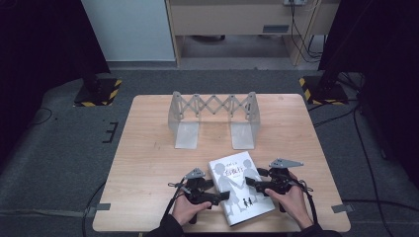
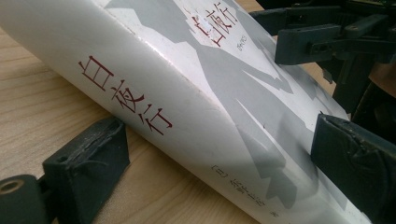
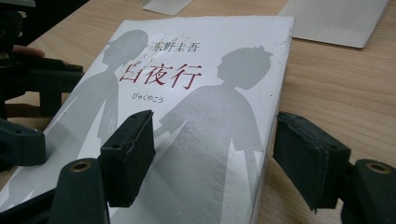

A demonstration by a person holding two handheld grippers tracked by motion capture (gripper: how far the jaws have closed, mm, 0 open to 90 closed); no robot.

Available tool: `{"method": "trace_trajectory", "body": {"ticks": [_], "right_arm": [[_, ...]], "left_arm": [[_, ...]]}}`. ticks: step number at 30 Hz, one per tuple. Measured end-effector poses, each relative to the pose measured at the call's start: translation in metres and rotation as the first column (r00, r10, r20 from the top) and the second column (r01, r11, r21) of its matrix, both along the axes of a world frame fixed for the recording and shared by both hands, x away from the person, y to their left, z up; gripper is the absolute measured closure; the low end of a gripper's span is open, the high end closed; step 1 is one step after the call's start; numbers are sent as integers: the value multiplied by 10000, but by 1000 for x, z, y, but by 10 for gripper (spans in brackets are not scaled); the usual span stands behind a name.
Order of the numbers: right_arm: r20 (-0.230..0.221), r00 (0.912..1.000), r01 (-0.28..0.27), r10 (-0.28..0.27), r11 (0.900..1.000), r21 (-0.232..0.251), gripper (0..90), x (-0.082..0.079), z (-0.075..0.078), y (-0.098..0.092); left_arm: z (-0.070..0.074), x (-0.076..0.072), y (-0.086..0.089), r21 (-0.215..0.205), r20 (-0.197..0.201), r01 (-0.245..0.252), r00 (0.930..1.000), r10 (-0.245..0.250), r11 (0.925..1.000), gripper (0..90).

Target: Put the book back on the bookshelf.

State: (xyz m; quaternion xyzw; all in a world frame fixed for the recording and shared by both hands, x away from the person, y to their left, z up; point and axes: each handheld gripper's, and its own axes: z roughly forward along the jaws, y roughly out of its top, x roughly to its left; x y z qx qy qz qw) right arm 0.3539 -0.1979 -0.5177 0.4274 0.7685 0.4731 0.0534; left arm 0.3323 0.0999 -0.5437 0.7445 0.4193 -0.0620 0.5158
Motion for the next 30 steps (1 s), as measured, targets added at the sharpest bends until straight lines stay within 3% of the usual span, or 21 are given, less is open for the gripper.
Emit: {"method": "trace_trajectory", "body": {"ticks": [19,24,30], "right_arm": [[-733,9972,201,-146,9970,752,295,7,-6,4],[-827,9963,294,-224,9960,845,296,8,-6,6],[-594,9980,251,-204,9965,793,342,9,-4,7]], "left_arm": [[0,1,-1,-153,-75,-283,9996,282,9995,54],[0,2,0,-208,-123,-410,9991,407,9989,81],[1,3,2,-178,-352,-513,9981,507,9985,112]]}}
